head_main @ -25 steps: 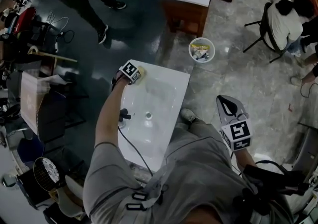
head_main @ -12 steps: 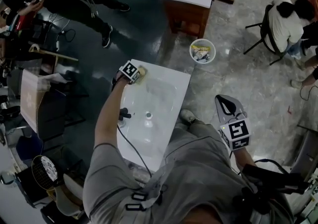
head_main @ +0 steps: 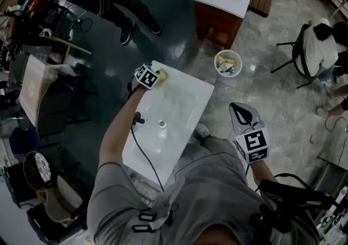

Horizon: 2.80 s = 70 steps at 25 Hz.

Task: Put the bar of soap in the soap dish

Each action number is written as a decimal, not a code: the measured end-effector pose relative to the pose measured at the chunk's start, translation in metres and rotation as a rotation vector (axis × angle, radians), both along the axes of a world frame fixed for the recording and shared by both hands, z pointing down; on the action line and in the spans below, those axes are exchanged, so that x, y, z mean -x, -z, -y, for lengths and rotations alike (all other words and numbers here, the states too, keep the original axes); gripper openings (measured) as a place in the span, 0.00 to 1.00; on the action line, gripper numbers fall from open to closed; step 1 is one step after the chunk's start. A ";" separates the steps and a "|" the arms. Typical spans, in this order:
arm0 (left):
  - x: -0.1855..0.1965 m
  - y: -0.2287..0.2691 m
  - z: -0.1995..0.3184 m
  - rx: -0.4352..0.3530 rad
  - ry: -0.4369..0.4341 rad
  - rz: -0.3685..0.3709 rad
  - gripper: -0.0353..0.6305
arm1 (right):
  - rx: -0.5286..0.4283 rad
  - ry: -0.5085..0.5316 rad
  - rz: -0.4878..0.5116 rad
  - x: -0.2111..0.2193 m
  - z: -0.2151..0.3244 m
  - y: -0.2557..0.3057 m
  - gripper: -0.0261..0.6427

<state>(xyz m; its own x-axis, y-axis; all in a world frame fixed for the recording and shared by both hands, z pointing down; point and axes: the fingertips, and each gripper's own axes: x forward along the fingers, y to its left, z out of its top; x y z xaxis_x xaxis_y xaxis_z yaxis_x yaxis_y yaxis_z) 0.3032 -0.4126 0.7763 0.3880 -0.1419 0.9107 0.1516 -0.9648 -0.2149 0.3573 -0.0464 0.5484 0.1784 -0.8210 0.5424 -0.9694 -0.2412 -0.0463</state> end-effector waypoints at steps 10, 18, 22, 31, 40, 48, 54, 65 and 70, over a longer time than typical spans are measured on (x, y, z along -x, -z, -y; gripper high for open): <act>0.022 0.112 0.024 -0.163 0.193 -0.285 0.35 | -0.041 0.152 -0.016 0.006 0.056 0.013 0.04; 0.074 0.222 -0.001 -0.189 0.318 -0.550 0.35 | -0.078 0.264 -0.038 0.020 0.099 0.027 0.04; 0.137 0.275 -0.016 -0.189 0.403 -0.687 0.35 | -0.102 0.354 -0.049 0.058 0.134 0.040 0.04; 0.273 0.342 -0.065 -0.235 0.668 -0.911 0.35 | -0.188 0.621 -0.059 0.158 0.194 0.072 0.04; 0.413 0.391 -0.124 -0.377 0.952 -1.132 0.35 | -0.242 0.881 -0.066 0.269 0.237 0.098 0.04; 0.483 0.406 -0.159 -0.505 1.059 -1.157 0.35 | -0.284 0.978 -0.057 0.321 0.253 0.112 0.04; 0.488 0.409 -0.169 -0.516 1.056 -1.158 0.32 | -0.265 0.993 -0.015 0.330 0.241 0.106 0.04; 0.488 0.413 -0.190 -0.416 0.991 -1.266 0.06 | -0.266 0.982 -0.023 0.342 0.216 0.111 0.04; 0.508 0.381 -0.198 -0.274 1.003 -1.340 0.06 | -0.263 0.914 -0.044 0.339 0.208 0.110 0.04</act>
<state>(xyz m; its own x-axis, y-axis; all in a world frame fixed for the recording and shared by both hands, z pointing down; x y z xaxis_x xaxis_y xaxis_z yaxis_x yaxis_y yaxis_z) -0.2046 -0.2149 0.3951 0.4752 -0.8785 -0.0493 -0.8646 -0.4766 0.1591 0.0181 -0.2543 0.4388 -0.5774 -0.7475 0.3285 -0.7797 0.6242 0.0499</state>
